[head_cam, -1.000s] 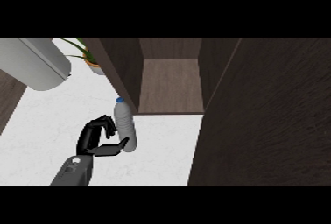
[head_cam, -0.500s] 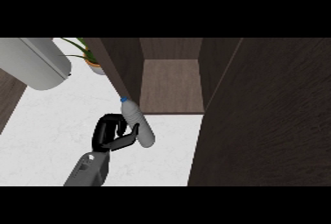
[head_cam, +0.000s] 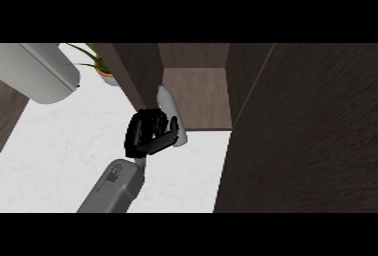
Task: Pick up the bottled water, place it into the cabinet and close the cabinet
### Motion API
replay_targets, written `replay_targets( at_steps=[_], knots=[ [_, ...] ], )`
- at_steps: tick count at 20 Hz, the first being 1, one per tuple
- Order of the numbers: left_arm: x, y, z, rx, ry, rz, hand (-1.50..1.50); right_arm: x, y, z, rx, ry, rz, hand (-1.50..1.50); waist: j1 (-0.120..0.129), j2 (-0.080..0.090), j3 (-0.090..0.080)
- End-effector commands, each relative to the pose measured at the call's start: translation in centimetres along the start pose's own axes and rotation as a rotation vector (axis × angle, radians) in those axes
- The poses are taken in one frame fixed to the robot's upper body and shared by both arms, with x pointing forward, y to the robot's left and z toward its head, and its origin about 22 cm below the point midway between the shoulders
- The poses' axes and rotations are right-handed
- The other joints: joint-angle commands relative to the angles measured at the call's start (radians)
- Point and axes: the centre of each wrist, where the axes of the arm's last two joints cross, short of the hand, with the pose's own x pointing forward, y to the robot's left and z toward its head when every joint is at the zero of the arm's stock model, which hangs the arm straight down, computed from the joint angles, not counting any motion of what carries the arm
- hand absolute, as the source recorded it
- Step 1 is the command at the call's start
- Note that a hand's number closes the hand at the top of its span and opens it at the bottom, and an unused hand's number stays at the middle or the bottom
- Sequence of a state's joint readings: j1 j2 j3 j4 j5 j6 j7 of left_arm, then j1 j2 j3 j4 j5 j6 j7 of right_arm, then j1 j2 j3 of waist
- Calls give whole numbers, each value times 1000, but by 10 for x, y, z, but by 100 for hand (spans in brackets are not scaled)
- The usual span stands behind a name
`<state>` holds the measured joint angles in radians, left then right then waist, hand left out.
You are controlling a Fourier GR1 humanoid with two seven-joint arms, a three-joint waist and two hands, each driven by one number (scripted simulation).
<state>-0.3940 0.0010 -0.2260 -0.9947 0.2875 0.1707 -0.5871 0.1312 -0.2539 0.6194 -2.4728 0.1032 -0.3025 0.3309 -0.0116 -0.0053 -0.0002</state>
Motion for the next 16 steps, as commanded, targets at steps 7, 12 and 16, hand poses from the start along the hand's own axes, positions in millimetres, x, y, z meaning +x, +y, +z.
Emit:
replay_targets(
  at_steps=[7, 12, 16],
  knots=[
    [32, -54, -34, 9, 30, -33, 150, 25, -10, 6, -30, -51, 26, -150, -1, 5, 0],
    [42, -64, -58, 51, 25, -83, 150, 28, -7, 10, -35, -39, 30, -150, -5, 5, 0],
    [34, -56, -82, 75, 86, -87, 150, 32, -15, 20, -17, -44, 22, -150, -23, 9, 0]
  ],
)
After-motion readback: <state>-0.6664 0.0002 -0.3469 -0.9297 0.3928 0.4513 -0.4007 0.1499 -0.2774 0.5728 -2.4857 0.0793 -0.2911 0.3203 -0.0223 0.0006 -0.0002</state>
